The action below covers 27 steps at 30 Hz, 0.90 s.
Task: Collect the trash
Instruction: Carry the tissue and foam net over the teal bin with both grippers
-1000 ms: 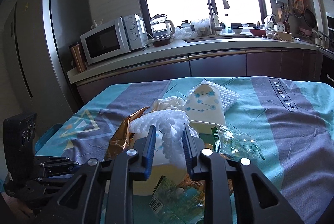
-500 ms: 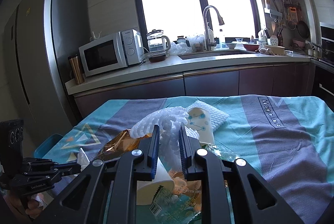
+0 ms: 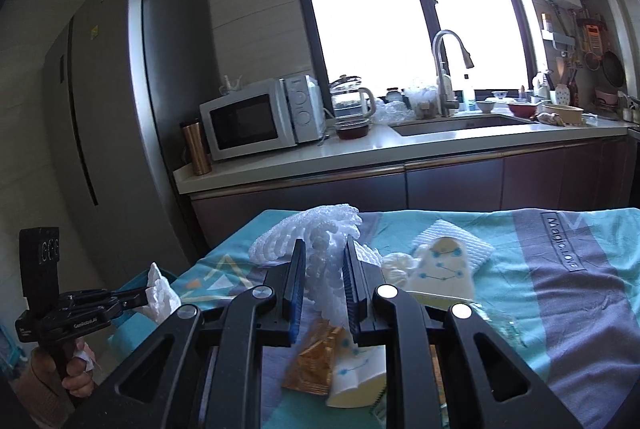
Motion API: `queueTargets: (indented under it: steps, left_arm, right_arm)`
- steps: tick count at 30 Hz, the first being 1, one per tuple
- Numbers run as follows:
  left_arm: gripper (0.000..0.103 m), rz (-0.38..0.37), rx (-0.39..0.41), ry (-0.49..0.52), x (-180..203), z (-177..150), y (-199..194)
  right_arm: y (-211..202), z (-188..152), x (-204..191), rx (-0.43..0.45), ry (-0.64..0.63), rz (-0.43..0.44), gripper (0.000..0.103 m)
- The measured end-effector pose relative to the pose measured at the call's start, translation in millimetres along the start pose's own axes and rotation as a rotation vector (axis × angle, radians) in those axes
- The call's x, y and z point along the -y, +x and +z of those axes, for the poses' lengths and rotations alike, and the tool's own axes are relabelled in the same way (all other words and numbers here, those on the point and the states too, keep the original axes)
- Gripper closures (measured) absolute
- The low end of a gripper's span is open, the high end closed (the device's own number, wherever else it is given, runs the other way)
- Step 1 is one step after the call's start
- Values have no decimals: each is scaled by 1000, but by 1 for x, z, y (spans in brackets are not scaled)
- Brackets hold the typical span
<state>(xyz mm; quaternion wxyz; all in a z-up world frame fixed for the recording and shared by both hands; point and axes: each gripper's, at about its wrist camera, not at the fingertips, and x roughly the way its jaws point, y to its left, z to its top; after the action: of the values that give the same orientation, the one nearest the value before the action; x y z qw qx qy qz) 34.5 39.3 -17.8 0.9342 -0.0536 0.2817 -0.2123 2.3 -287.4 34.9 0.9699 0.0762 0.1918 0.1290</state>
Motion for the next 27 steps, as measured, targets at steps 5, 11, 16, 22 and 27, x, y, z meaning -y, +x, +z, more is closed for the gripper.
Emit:
queueTargets:
  steps: [5,11,16,22,27]
  left_arm:
    - [101,132,47,-72,-53,3,-28]
    - [101,315,69,-153,-126,-2,-57]
    - [100,444,61,-219,-182,-12,-71]
    - [101,533,14,-287,-234,-30,-69]
    - [100,577,-30,-303,-256,-39,-57]
  right_arm:
    - [43,-5,-56,-86,-65,169,86]
    - [105,-11,-125,-198,-132,350,86]
    - [150,-12,-179,-273,-176,441,86]
    - [196,-22,-235,-367,-251,481,84]
    - [225,-35,-270,-430,-317,482,84]
